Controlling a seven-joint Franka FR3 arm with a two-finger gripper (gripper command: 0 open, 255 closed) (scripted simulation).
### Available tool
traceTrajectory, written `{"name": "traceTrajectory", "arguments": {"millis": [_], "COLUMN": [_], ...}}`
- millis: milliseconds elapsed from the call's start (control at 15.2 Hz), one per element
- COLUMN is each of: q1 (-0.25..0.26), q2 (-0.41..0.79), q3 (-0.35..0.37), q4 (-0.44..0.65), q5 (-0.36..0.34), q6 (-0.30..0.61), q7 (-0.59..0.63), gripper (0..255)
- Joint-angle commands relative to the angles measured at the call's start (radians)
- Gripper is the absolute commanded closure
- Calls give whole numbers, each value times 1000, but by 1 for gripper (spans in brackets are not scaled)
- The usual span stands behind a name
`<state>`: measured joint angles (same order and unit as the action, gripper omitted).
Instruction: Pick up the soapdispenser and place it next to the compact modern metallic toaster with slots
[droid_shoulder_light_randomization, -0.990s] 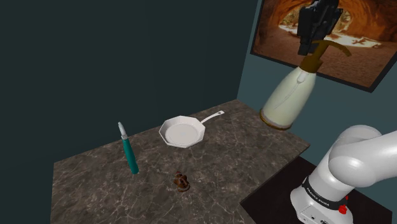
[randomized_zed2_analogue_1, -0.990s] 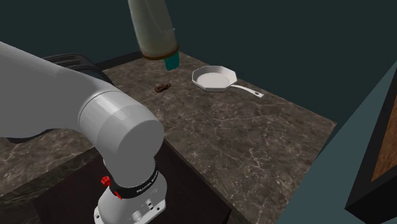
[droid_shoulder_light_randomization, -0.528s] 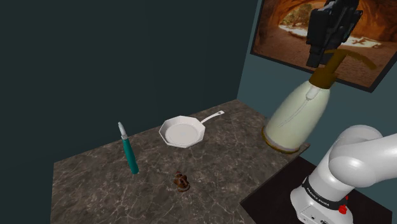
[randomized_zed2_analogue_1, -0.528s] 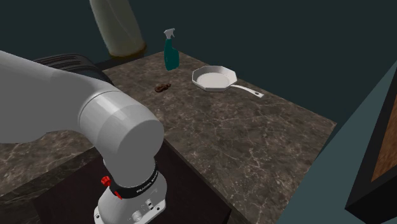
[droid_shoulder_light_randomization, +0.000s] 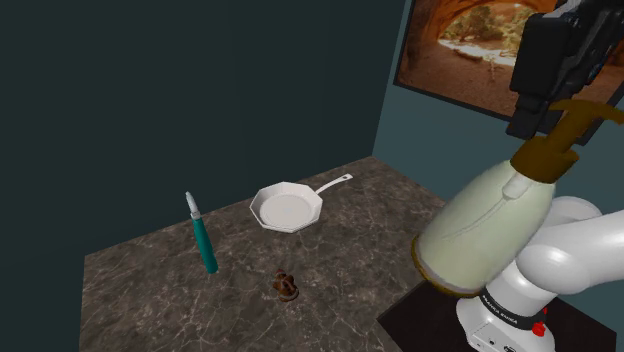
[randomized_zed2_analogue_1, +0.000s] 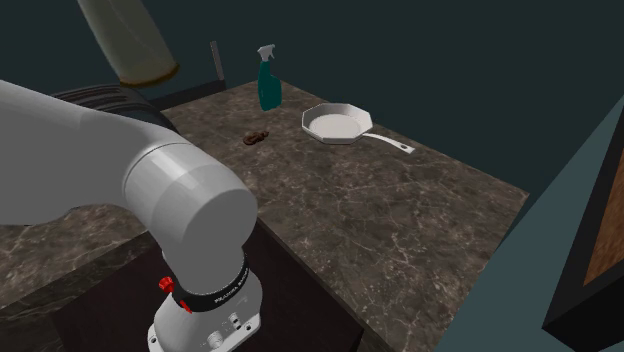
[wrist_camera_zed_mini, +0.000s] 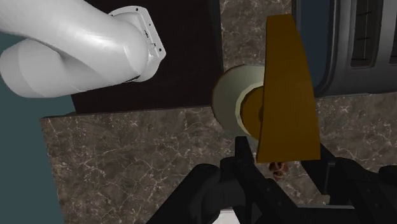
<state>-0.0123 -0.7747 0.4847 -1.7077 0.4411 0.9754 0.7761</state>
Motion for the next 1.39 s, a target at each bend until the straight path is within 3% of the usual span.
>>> {"name": "traceTrajectory", "arguments": {"millis": [0, 264, 1320], "q1": [-7, -27, 24], "q2": [6, 26, -143], "q3": [44, 130, 139], "q4": [31, 93, -237], "q5": [38, 99, 137], "q6": [-4, -2, 157], "q7": [56, 154, 78], "gripper": [255, 255, 255]}}
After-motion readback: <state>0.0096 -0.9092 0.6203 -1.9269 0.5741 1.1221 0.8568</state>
